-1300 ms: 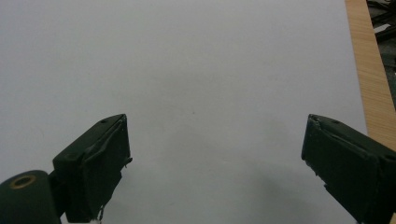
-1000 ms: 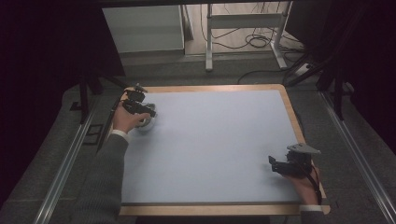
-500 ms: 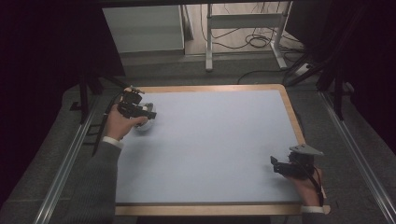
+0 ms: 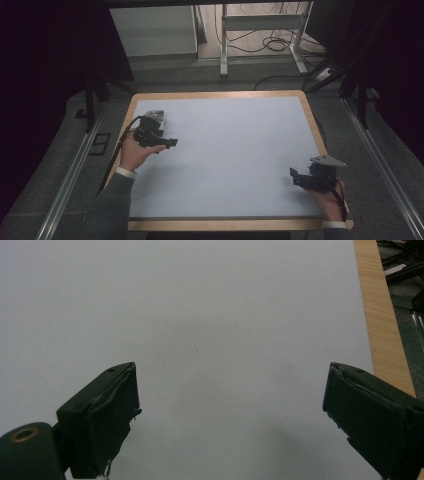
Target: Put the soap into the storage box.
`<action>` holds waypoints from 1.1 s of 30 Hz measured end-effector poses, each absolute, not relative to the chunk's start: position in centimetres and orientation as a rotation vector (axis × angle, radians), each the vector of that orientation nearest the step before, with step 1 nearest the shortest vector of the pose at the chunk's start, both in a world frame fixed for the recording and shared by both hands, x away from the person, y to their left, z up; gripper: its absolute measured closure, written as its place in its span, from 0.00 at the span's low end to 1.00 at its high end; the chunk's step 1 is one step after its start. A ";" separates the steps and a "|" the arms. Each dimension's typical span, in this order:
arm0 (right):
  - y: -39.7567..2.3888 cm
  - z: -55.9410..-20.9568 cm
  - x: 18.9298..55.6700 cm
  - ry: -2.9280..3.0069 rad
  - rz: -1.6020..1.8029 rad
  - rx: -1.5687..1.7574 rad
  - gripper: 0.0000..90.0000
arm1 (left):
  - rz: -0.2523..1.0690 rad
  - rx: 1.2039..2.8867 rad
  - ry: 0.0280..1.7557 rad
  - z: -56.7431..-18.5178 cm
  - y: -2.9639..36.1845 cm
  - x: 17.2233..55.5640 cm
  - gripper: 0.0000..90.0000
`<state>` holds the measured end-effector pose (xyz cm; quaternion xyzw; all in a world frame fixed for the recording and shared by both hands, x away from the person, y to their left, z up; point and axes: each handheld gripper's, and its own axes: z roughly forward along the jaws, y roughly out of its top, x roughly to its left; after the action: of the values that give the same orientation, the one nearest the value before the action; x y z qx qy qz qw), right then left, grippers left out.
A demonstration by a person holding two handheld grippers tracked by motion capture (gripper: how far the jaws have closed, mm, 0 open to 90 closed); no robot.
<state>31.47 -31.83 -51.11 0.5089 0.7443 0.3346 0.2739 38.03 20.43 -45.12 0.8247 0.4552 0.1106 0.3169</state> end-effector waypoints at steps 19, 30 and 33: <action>-31.7 -51.1 31.4 2.006 0.890 1.357 0.09 | 0.244 2.118 1.199 -50.3 20.5 33.0 0.30; -31.8 -51.1 31.4 2.006 0.884 1.353 0.09 | 0.216 2.064 1.211 -51.4 20.8 32.7 0.29; -31.8 -51.0 31.4 1.999 0.884 1.353 0.09 | 0.221 2.066 1.211 -51.4 20.9 32.7 0.29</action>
<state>31.39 -31.83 -51.02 0.5051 0.7462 0.3301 0.2813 32.68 20.89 -51.45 0.8014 0.4697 0.0856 0.3603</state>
